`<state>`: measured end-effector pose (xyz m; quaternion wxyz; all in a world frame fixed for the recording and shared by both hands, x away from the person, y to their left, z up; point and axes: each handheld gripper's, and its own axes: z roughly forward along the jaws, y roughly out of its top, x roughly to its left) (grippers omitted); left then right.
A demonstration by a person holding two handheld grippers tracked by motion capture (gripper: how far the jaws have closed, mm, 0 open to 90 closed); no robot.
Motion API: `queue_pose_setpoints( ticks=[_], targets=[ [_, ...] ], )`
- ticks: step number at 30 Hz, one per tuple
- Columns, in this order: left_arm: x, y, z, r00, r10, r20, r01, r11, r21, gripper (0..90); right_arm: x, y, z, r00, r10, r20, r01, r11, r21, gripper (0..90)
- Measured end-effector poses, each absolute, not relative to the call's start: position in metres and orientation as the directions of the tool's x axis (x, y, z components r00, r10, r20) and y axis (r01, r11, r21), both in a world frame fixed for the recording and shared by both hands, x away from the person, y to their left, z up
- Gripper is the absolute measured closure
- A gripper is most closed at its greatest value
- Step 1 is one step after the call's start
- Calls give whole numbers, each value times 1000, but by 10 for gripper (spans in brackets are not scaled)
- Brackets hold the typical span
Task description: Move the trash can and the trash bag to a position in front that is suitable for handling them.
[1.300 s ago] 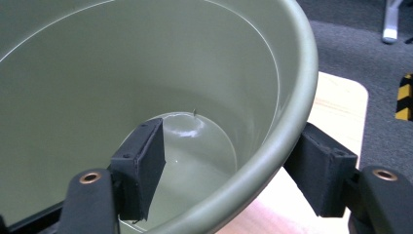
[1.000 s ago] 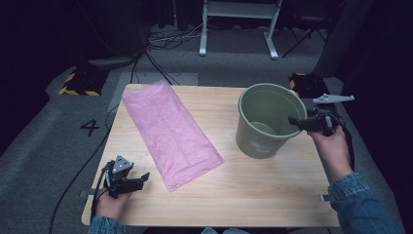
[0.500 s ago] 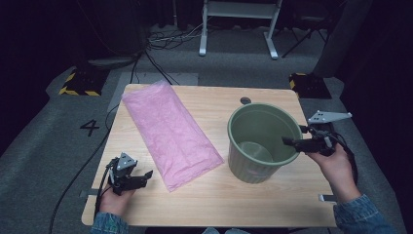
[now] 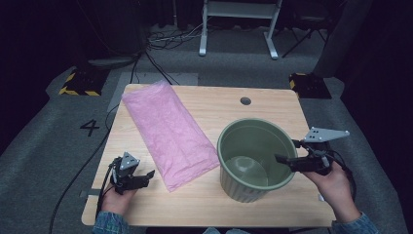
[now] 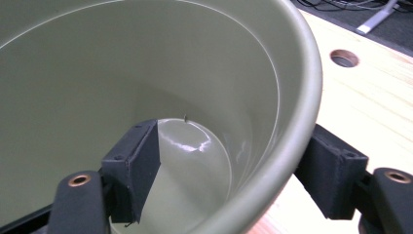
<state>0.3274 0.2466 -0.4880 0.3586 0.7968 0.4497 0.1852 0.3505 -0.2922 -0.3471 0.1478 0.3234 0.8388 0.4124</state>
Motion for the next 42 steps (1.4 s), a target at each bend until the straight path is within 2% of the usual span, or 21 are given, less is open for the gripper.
queue_pose_setpoints(
  ticks=[13,17,21,27,31,37,42],
  targets=[
    [321,245,-484,535,845,-3,548,-345,762,279,336,-259,-350,-783,620,47,400,445,801,277],
    [321,245,-486,537,844,-6,557,-349,753,278,332,-246,-347,-796,606,17,377,474,796,283],
    [320,247,-485,533,846,-5,556,-346,756,279,331,-243,-342,-795,604,-63,322,507,799,340],
    [321,248,-487,531,847,-7,563,-347,750,279,327,-261,-319,-769,628,-118,254,470,846,335],
    [321,247,-486,531,847,-8,561,-344,753,279,329,-276,-319,-739,660,-132,257,459,851,327],
    [323,245,-487,529,849,-16,574,-344,743,280,328,-309,-331,-698,711,-86,308,406,860,360],
    [322,246,-487,529,849,-19,577,-343,741,279,335,-324,-366,-664,741,-93,384,446,808,349]
  ],
)
